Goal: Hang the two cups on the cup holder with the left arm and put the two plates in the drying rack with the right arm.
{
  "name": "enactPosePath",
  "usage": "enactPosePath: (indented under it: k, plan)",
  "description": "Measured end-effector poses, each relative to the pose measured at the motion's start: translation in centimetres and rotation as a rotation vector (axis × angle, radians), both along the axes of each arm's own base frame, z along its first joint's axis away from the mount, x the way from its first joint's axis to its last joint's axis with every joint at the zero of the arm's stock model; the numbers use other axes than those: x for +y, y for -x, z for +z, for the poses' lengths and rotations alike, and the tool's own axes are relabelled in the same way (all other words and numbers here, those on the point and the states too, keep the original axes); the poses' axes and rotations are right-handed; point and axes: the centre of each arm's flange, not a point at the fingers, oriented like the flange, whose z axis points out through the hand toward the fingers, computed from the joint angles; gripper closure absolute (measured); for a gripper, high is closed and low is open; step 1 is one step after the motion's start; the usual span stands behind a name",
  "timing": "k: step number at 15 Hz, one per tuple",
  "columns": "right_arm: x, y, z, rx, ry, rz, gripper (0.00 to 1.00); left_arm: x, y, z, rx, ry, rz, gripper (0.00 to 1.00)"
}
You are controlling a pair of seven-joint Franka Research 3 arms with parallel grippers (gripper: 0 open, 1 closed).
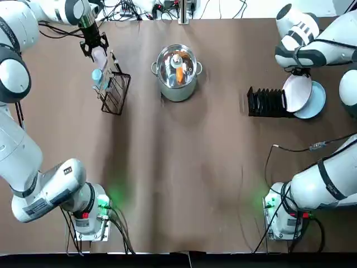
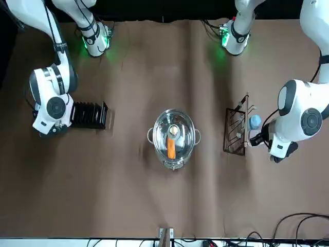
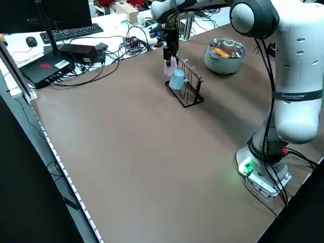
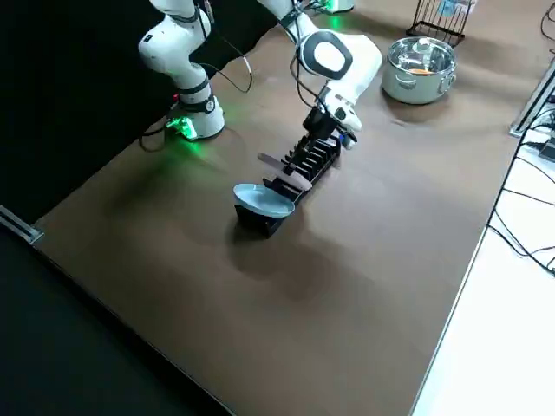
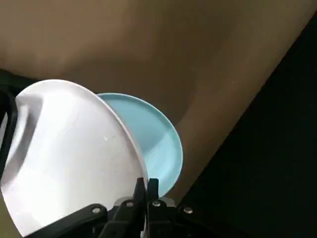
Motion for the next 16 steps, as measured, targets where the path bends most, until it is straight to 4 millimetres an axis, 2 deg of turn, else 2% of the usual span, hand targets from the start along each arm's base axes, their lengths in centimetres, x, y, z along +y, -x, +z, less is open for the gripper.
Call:
enactPosePath:
  k: [1, 2, 6, 9, 10, 14, 15, 16]
  plan:
    - [0.1, 0.0, -0.5, -0.002, 0.001, -0.005, 0.96, 0.2, -0.3, 0.5, -0.012, 0.001, 0.0, 0.05]
    - [0.1, 0.0, -1.0, -0.005, 0.004, -0.012, 0.96, 0.4, -0.7, 1.3, -0.03, 0.002, -0.004, 0.0]
    - [0.2, 0.0, -1.8, -0.002, 0.011, -0.021, 0.96, 1.2, -2.0, 5.5, -0.111, 0.002, -0.063, 0.0]
    - [0.2, 0.0, -1.9, -0.003, 0.012, -0.02, 0.97, 1.6, -2.0, 8.2, -0.146, -0.005, -0.195, 0.0]
    - [0.2, 0.0, -1.9, -0.003, 0.012, -0.02, 0.92, 1.8, -1.9, 9.0, -0.141, -0.007, -0.25, 0.0]
    - [0.3, -0.1, -2.3, -0.001, 0.013, -0.019, 0.58, 2.4, -1.2, 11.5, -0.065, -0.005, -0.423, 0.0]
    - [0.3, -0.3, -2.2, -0.004, 0.013, -0.018, 0.58, 2.5, -1.0, 12.0, -0.052, -0.005, -0.44, 0.0]
    - [0.7, -0.9, -1.5, -0.025, 0.011, -0.018, 0.58, 2.0, -1.2, 13.4, -0.057, -0.013, -0.453, 0.0]
